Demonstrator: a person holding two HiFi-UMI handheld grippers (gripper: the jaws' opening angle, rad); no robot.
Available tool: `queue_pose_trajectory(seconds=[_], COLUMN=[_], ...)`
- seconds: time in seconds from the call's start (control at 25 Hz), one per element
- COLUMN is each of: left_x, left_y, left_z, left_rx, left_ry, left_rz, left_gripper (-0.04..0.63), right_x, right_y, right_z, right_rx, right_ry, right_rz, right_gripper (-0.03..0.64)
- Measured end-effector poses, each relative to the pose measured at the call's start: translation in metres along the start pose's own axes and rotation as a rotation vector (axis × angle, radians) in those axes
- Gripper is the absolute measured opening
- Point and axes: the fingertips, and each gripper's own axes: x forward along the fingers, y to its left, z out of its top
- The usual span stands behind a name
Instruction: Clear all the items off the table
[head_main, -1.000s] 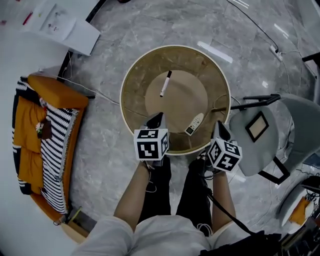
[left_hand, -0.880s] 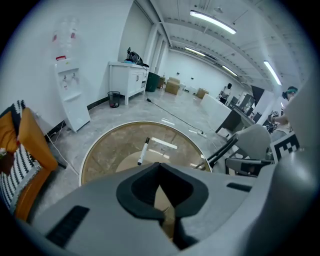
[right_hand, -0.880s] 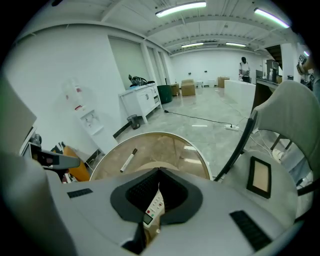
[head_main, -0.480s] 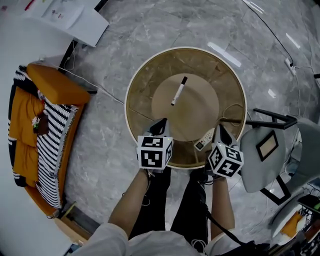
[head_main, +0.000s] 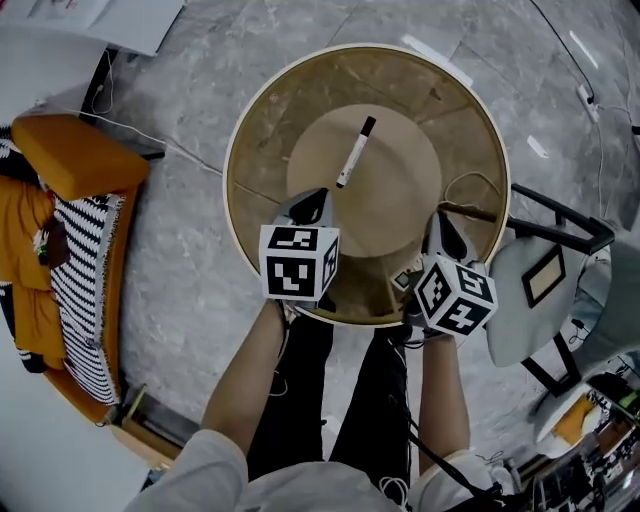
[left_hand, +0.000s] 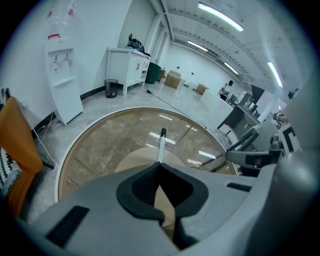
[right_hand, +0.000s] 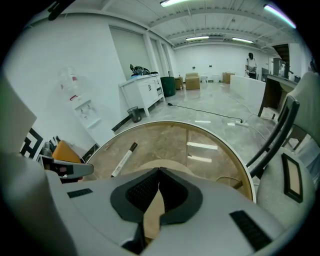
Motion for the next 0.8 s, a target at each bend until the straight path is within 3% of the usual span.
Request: queue_pose_trajectory(seconds=[0.6, 0.8], left_x=[0.045, 0.065], left_y=[-0.006, -0.009], left_z=[0.015, 0.018], left_rx=[0.127, 0.171], left_ry=[0.118, 0.157], left_rz=[-0.067, -0.090], left_gripper=[0.014, 0.121], right_x=[0.024, 0.023], right_y=[-0.013, -0.019], right_z=[0.004, 0.003], right_rx=[0.029, 0.028], right_ry=[0.026, 0.022], right_rz=[-0.027, -0.037], right_gripper=[0.023, 0.023])
